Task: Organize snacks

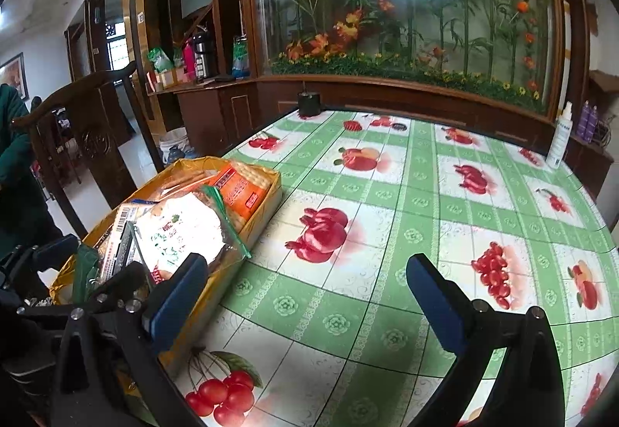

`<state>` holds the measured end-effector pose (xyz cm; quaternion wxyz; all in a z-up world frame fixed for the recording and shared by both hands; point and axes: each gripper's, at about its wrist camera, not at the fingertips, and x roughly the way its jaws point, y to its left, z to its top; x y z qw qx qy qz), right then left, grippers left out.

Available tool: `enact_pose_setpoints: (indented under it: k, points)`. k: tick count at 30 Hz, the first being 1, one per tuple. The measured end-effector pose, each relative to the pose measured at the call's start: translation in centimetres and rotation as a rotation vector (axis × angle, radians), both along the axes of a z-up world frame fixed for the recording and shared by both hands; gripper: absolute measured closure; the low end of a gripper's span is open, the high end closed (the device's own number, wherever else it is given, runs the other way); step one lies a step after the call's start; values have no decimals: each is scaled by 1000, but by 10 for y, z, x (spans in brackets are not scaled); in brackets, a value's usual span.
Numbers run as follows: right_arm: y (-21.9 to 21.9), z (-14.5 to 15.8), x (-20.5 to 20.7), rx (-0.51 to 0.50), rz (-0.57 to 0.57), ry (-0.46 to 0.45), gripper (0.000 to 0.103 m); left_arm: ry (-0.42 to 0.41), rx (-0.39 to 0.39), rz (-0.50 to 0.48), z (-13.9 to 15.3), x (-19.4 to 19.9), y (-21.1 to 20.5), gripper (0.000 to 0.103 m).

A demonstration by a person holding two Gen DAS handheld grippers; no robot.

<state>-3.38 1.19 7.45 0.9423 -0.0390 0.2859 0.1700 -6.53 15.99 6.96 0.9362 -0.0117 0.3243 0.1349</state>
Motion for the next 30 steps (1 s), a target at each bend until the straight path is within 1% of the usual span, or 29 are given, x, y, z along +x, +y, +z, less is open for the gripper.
enact_pose_setpoints:
  k: [3,7,9,14,22,28,30]
  points:
    - [4,-3,2,-45,-11,4,1,-26,-17,17,5,-2,9,11]
    - [11,-7,4,-44,22,22,1,-43,-9,18,8,-3,11,11]
    - [13,-7,3,-52,28,18,1,-43,-2,27,8,-3,11,11]
    - [14,-9,5,-46,36,28,1,-44,-38,19,8,-3,15,11]
    - [15,-15,6,-57,40,50,1,-43,-32,22,8,-3,15,11]
    - [18,-17,6,-68,50,57,1,-44,-51,18,8,-2,17,11]
    - [19,-18,6,-74,55,61,1,-47,-38,17,8,-2,14,11]
